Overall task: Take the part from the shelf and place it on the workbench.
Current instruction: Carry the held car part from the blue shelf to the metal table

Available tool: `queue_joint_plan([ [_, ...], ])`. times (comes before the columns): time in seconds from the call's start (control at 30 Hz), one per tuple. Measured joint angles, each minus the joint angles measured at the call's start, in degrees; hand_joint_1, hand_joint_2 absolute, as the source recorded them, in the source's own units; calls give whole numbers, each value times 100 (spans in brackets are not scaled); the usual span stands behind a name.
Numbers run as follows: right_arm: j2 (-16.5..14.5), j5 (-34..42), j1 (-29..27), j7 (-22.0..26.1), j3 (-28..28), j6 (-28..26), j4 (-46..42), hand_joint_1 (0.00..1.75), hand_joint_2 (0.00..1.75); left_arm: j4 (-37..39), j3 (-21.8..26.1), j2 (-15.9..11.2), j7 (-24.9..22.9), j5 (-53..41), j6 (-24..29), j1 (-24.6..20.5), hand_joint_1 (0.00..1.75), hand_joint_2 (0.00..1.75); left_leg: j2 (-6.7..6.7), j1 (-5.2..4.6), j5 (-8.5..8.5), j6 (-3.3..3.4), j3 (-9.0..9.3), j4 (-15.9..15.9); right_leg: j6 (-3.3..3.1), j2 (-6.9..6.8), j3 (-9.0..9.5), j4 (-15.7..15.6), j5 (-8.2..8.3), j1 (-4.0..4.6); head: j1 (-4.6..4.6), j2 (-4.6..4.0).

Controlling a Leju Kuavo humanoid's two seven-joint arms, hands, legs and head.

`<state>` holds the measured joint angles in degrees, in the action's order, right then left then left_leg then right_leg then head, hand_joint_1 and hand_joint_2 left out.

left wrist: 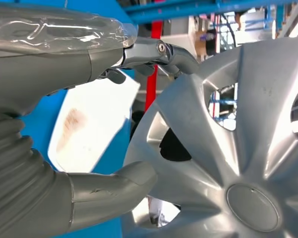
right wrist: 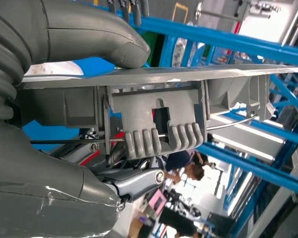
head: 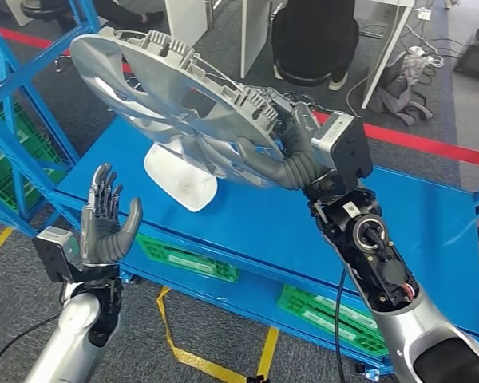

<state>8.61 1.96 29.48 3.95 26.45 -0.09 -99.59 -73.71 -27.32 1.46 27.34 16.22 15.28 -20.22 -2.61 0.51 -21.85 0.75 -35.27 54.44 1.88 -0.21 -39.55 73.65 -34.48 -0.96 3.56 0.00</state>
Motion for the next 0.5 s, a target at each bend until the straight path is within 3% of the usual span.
queue_joint_plan([
  [0.03, 1, -1, -9, -1, -1, 0, 4, 175, 175, 3, 0, 0, 0, 0, 0, 2, 0, 175, -78, -5, -2, 0, 8, 3, -18, 12, -9, -61, 120, 0, 16, 0],
  [0.07, 1, -1, -16, -1, -1, 0, 8, 175, 175, 4, 0, 1, 0, 0, 0, 1, 0, 175, -158, -7, -4, -2, 19, 6, -44, 39, 97, -369, 348, 1, 32, 0],
  [0.13, 2, -1, -18, 1, -1, 0, 14, 175, 175, 6, 0, 5, 1, 0, 0, -8, 0, 175, -303, -4, -7, -19, 23, 10, -107, 295, 447, -1245, 824, -11, 54, 0],
  [0.17, 2, -1, -15, 4, -1, -1, 16, 175, 175, 8, 0, 9, 2, 1, -1, -13, 0, 175, -371, 10, 1, -40, 0, 15, -127, 442, 586, -1576, 957, -16, 45, 0],
  [0.23, 2, 0, -11, 11, 0, -3, 21, 175, 175, 13, 0, 16, 5, 3, -7, -12, 0, 175, -500, 55, 42, -110, -71, 8, -144, 589, 690, -1804, 987, -10, 47, 0],
  [0.3, 2, -1, -11, 15, -1, -17, 21, 175, 175, 15, 0, 15, 15, 7, -25, -5, 0, 175, -595, 73, 80, -190, -104, -21, -168, 440, 738, -1886, 1004, -11, 80, 0],
  [0.37, 2, 0, -18, 21, -3, -46, 21, 175, 175, 23, 0, 12, 40, 15, -45, -28, 0, 175, -342, 29, -54, -252, -212, 191, -216, 272, 806, -1980, 1042, -35, 8, 0],
  [0.43, 2, 2, -36, 40, -2, -84, 21, 175, 175, 43, 0, 19, 69, 26, -75, -55, 0, 175, 63, 14, -401, -297, -566, 904, -254, 107, 831, -2015, 1053, -17, -99, 0],
  [0.5, 3, 3, -65, 52, -4, -120, 21, 175, 175, 74, 0, 28, 86, 37, -104, -49, 0, 175, 205, 37, -642, -326, -922, 1602, -270, -61, 828, -2012, 1046, 12, -152, 0],
])
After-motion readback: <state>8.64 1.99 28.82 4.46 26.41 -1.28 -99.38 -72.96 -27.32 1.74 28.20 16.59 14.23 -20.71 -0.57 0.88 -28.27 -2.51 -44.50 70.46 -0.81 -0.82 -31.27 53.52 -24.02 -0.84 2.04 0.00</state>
